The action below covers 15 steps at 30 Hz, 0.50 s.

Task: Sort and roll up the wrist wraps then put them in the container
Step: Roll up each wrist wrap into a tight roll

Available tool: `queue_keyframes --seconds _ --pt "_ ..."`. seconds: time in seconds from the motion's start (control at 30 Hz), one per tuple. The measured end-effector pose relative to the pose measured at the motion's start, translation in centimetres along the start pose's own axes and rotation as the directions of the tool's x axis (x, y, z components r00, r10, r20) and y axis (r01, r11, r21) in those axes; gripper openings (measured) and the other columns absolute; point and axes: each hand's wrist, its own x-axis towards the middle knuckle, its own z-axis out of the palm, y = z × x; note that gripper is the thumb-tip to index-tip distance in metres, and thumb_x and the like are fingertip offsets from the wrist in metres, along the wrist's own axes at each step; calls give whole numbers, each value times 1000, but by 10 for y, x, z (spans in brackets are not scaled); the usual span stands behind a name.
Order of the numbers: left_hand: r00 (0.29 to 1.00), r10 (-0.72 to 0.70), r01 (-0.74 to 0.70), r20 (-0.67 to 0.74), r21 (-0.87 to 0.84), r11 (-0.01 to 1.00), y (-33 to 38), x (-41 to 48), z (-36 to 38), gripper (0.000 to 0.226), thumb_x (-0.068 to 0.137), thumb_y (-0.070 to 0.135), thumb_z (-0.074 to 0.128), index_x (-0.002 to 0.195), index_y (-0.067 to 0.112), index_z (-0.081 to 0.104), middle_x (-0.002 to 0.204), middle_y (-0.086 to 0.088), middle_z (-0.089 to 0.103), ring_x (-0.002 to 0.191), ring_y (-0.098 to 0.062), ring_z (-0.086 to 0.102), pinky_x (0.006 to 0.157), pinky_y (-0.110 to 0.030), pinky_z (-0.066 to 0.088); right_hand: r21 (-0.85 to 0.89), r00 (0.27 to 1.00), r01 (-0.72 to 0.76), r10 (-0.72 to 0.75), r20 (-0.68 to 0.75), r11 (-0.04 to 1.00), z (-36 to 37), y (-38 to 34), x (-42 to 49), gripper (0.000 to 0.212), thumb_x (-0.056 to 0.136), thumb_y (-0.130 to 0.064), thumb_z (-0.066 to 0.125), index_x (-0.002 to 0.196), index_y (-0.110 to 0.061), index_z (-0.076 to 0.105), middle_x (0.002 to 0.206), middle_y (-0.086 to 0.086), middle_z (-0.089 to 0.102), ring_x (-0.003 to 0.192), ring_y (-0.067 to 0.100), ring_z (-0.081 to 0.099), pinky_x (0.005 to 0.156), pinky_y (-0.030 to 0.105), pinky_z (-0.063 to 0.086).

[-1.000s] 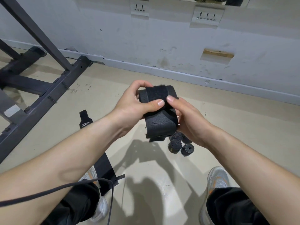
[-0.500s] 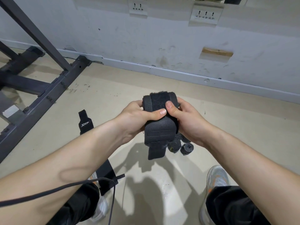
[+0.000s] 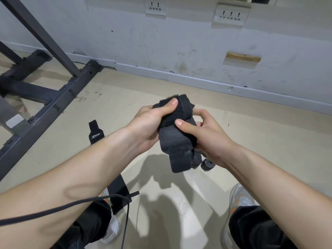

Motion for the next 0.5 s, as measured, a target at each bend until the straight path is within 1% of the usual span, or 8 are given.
queue_keyframes --seconds 0.03,0.07,0.1,0.13,0.2,0.27,0.4,0.5 --pt "1000 8 -8 -10 -13 1000 2 2 0 32 97 24 67 114 -3 70 107 -17 77 96 -28 76 87 -39 62 -24 999 -38 38 6 999 0 1 -1 49 86 -26 82 126 -17 56 97 5 79 88 24 77 79 47 63" --pt "1000 15 -16 -21 -21 1000 3 3 0 33 97 24 68 115 -3 70 107 -17 77 98 -28 76 89 -39 62 -57 998 -48 50 27 997 1 1 -3 42 86 -25 82 121 -15 59 97 5 79 84 21 77 72 41 64" --pt "999 21 -22 -29 -27 999 4 4 -1 32 96 24 68 114 -3 71 107 -16 77 97 -27 76 89 -39 62 -84 998 -32 36 52 996 1 3 -4 30 89 -21 79 114 -14 63 95 5 79 79 19 76 65 33 62" --pt "999 27 -27 -37 -19 999 5 4 -3 32 96 24 69 113 -2 72 105 -15 78 96 -26 76 88 -39 62 -99 997 1 6 73 995 2 4 -5 18 92 -16 75 107 -14 67 92 4 79 77 18 75 65 31 60" --pt "999 35 -34 -39 47 998 8 5 -7 31 95 27 70 110 1 73 104 -13 78 96 -25 76 87 -40 63 -135 994 55 -40 106 989 0 4 -4 5 96 -12 70 98 -16 70 88 3 78 77 20 72 72 39 55" --pt "998 58 -55 -29 119 991 11 5 -12 31 94 29 70 110 2 73 105 -12 78 97 -24 76 85 -41 63 -161 988 84 -61 140 983 -4 -1 -4 5 98 -9 67 95 -13 69 83 4 75 72 21 68 70 40 53" --pt "994 112 -109 -7 177 978 20 7 -20 34 93 25 71 117 1 70 102 -11 78 88 -22 75 74 -39 63 -147 977 103 -72 202 984 -12 -15 -5 5 100 -2 60 101 1 64 80 9 72 65 21 68 57 33 58" --pt "990 139 -135 -6 204 970 22 6 -21 45 86 26 76 123 2 66 97 -7 76 80 -18 74 69 -38 62 -137 970 73 -38 241 988 -12 -22 -7 8 102 0 55 100 0 63 77 5 72 62 19 68 52 31 56"
